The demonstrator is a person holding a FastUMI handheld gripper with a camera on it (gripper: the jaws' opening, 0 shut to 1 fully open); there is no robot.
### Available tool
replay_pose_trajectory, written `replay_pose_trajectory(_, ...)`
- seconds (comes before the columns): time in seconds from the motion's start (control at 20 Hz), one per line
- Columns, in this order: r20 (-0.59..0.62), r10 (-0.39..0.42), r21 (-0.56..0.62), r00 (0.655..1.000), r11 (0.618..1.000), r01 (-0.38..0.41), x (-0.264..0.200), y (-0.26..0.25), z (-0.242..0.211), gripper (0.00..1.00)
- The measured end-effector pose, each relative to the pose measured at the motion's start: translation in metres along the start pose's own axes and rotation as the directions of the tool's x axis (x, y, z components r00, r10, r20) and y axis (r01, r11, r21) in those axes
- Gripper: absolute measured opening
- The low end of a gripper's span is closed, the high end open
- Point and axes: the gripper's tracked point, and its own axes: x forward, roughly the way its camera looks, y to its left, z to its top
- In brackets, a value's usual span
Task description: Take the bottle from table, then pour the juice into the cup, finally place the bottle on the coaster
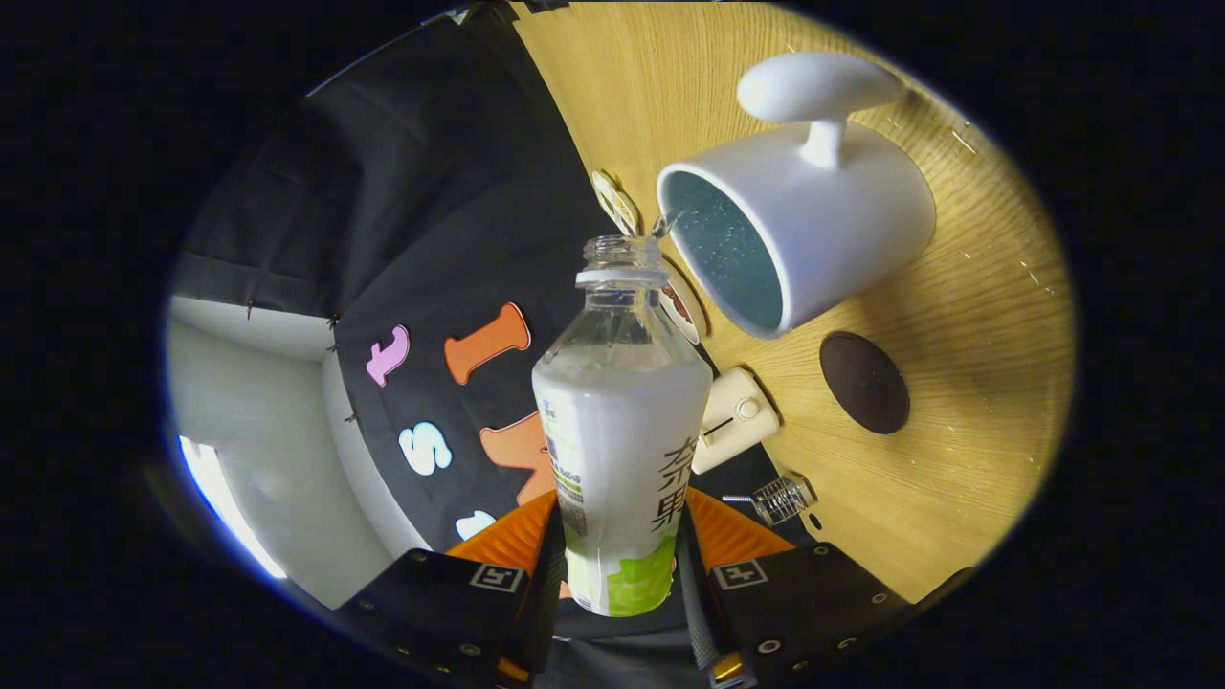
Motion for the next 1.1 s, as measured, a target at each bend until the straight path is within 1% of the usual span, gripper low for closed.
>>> replay_pose_trajectory(0.3,0.002,0.024,0.059,1.000,0.998,-0.024,-0.005,0.005,-0.002,0.57)
replay_pose_trajectory(0.7,0.012,0.081,0.132,0.997,0.988,-0.082,0.003,0.018,-0.009,0.57)
replay_pose_trajectory(0.9,0.001,0.099,0.119,0.995,0.988,-0.098,-0.001,0.022,-0.013,0.57)
replay_pose_trajectory(1.1,-0.012,0.064,0.087,0.998,0.994,-0.063,-0.001,0.007,-0.012,0.57)
